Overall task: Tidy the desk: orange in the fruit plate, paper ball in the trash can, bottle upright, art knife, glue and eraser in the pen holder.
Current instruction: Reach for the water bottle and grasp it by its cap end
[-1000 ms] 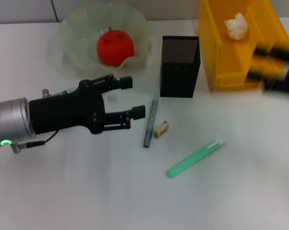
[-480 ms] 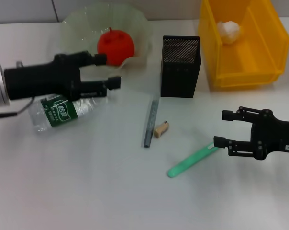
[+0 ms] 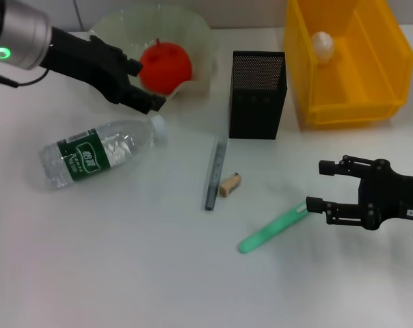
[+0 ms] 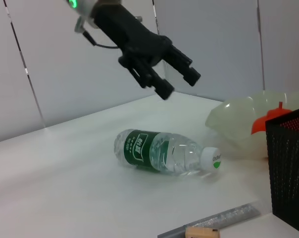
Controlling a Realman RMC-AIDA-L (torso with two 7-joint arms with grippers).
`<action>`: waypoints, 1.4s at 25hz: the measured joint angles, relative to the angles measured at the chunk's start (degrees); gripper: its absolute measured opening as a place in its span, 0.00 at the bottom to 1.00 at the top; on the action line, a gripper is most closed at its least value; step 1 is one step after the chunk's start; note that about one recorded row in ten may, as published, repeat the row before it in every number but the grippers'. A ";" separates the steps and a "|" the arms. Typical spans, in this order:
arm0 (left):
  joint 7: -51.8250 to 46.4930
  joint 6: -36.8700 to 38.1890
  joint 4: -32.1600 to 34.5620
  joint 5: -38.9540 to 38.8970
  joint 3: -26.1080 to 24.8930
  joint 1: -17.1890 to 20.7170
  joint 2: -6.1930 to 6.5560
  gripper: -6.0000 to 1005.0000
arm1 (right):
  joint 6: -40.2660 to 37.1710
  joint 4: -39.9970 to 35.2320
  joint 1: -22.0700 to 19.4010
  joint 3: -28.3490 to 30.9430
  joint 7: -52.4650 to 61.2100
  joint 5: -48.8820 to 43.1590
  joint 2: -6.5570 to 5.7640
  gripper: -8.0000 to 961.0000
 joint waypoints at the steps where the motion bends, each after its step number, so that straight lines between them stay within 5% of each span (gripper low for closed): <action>1: 0.00 0.00 0.00 0.00 0.00 0.00 0.00 0.84 | 0.00 0.00 0.00 0.00 0.00 0.00 0.00 0.81; 4: -2.09 -0.78 -1.09 6.06 0.84 -2.94 -0.63 0.84 | 0.04 0.03 -0.04 0.01 -0.02 0.09 0.00 0.81; 5: -6.18 -4.24 -4.54 10.51 6.56 -5.46 -0.70 0.84 | 0.20 0.04 -0.10 0.07 -0.02 0.11 0.03 0.81; 10: -8.23 -9.00 -8.18 11.38 12.33 -5.98 -0.77 0.84 | 0.57 0.08 -0.23 0.12 -0.01 0.11 0.30 0.81; 35: -7.94 -23.03 -22.54 11.26 17.97 -7.94 -0.99 0.84 | 0.56 0.08 0.13 0.88 0.16 -0.01 0.54 0.81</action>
